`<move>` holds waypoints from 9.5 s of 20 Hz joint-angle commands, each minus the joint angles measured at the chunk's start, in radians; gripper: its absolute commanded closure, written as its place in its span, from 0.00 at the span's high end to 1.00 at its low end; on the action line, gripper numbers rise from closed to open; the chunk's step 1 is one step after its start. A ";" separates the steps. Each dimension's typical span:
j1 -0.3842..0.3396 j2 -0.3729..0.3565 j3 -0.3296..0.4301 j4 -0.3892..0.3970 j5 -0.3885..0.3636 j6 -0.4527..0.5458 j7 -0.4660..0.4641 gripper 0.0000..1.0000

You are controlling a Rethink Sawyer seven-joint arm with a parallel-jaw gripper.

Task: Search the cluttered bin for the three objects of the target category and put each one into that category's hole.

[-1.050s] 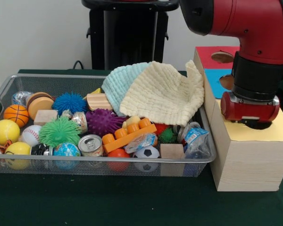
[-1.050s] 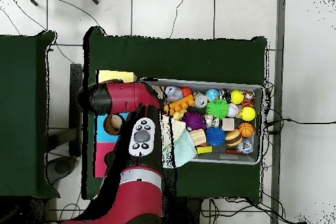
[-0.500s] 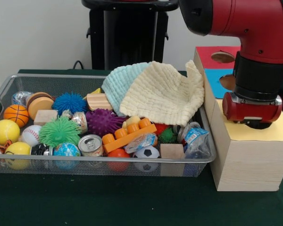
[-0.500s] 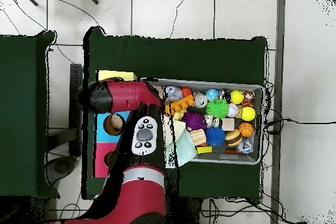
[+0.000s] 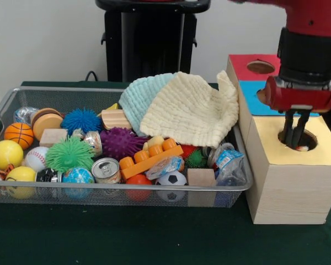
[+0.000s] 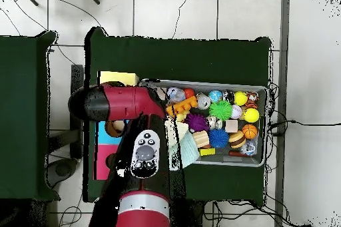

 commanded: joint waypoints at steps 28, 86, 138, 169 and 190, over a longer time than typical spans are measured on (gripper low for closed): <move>-0.046 -0.117 0.024 0.087 -0.113 0.125 0.015 0.00; 0.013 0.061 0.001 -0.026 -0.102 0.035 0.129 0.00; -0.025 0.170 0.078 -0.041 -0.115 -0.052 0.087 0.00; -0.013 0.210 0.078 0.022 -0.139 -0.159 0.176 0.00; 0.014 0.190 0.036 0.090 -0.124 -0.168 0.187 0.00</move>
